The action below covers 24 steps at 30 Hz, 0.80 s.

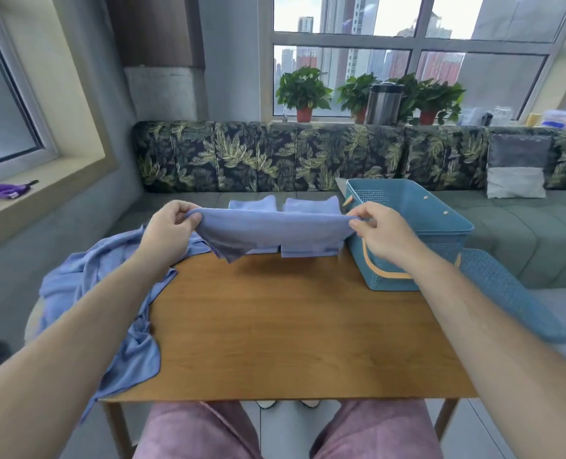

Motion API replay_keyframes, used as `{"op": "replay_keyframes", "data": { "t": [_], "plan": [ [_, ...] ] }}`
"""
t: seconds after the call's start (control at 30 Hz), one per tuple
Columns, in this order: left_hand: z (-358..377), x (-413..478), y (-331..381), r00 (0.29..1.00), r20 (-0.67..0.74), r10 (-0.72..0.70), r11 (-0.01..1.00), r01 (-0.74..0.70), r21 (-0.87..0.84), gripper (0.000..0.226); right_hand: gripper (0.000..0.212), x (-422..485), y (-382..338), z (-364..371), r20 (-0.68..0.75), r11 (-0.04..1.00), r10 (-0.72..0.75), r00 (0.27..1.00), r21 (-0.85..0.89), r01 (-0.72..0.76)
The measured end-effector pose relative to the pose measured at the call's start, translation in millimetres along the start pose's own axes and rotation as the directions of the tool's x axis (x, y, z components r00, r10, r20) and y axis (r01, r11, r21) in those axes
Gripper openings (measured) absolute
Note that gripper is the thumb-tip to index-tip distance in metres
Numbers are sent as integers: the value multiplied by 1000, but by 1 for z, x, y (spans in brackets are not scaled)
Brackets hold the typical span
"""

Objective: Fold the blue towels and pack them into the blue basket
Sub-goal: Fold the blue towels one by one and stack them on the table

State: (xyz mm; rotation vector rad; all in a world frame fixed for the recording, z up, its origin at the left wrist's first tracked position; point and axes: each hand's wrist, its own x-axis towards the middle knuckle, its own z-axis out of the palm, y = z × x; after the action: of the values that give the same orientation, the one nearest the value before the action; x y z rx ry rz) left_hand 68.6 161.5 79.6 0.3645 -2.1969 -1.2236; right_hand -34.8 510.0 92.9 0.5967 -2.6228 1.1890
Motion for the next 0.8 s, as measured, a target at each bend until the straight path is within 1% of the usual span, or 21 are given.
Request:
{"op": "replay_keyframes", "data": {
  "t": [0.13, 0.2, 0.27, 0.33, 0.47, 0.53, 0.57, 0.63, 0.67, 0.7, 0.77, 0.8],
  "plan": [
    [21, -40, -60, 990, 59, -128, 991, 130, -29, 10, 7, -40, 49, 38, 58, 997, 81, 995, 11, -82],
    [32, -58, -86, 973, 110, -202, 979, 202, 13, 6, 6, -57, 72, 59, 104, 989, 147, 984, 19, -150],
    [41, -72, -104, 955, 140, -263, 965, 258, 54, 10, 8, -71, 91, 75, 150, 982, 186, 971, 18, -190],
    [45, -79, -112, 946, 153, -284, 958, 274, 84, 13, 11, -80, 102, 84, 180, 979, 197, 964, 10, -202],
    [47, -83, -120, 945, 184, -271, 959, 250, 130, 12, 12, -85, 111, 87, 205, 978, 206, 957, -6, -210],
    [45, -84, -121, 941, 201, -271, 959, 246, 139, 21, 12, -86, 109, 85, 213, 978, 208, 955, -23, -208],
    [43, -85, -120, 940, 204, -272, 960, 250, 127, 32, 14, -87, 107, 82, 218, 974, 223, 950, -17, -225],
    [39, -87, -116, 928, 212, -308, 951, 305, 45, 53, 25, -90, 103, 77, 213, 964, 252, 944, 26, -263],
    [38, -88, -112, 919, 226, -323, 944, 331, 1, 58, 30, -92, 101, 77, 197, 964, 255, 947, 24, -264],
    [39, -89, -109, 917, 241, -319, 943, 332, -13, 57, 32, -94, 99, 79, 167, 971, 239, 957, -7, -241],
    [47, -93, -104, 931, 263, -251, 968, 247, 48, 46, 26, -96, 96, 91, 118, 987, 131, 984, -106, -119],
    [53, -94, -101, 939, 277, -203, 978, 183, 97, 37, 21, -96, 93, 101, 126, 984, 58, 990, -177, -35]
  ]
}}
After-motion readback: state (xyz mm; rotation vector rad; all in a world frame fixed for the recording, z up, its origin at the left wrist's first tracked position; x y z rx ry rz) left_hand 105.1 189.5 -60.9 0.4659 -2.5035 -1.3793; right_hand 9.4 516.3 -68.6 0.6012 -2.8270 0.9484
